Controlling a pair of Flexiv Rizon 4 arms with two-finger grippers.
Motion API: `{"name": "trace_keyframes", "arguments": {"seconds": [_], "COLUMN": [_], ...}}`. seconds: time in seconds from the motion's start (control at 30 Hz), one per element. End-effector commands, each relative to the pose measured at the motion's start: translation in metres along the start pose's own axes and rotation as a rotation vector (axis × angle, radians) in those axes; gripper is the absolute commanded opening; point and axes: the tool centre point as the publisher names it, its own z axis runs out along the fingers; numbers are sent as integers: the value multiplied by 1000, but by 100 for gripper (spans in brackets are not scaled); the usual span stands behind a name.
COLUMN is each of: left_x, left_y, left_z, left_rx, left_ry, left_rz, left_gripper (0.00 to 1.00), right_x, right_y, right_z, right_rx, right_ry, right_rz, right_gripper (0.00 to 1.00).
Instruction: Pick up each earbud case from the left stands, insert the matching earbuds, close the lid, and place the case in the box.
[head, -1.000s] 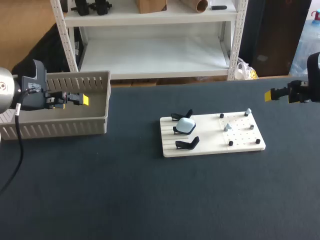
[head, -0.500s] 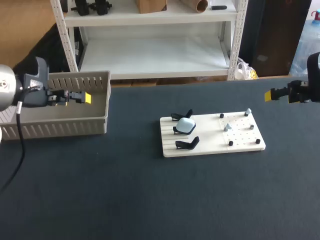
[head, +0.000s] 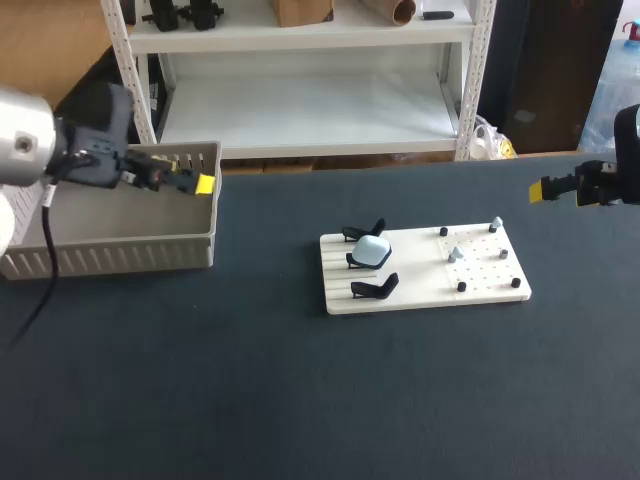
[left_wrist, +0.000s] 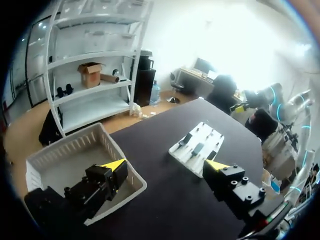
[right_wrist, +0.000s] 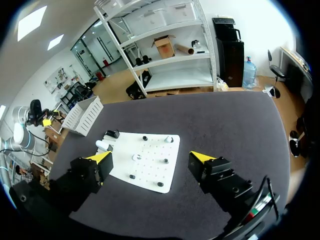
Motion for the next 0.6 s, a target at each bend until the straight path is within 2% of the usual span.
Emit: {"name": "trace_keyframes", "arguments": {"seconds": [0.03, 0.17, 0.43, 0.6], "left_x": [-9, -11, -5, 0], "left_y": [-7, -20, -44, -55], "left_z": [18, 35, 69, 86], "left_rx": [123, 186, 240, 284], "left_ry": [0, 26, 58, 60], "left_rz": [132, 231, 451, 520], "left_gripper": [100, 100, 100, 100], "right_x": [0, 0, 0, 0], "right_y": [0, 0, 0, 0], "right_z": [0, 0, 0, 0], "right_rx": [0, 0, 0, 0], "right_ry": [0, 0, 0, 0], "right_rz": [-1, -1, -1, -1], "right_gripper": [100, 100, 100, 100]}}
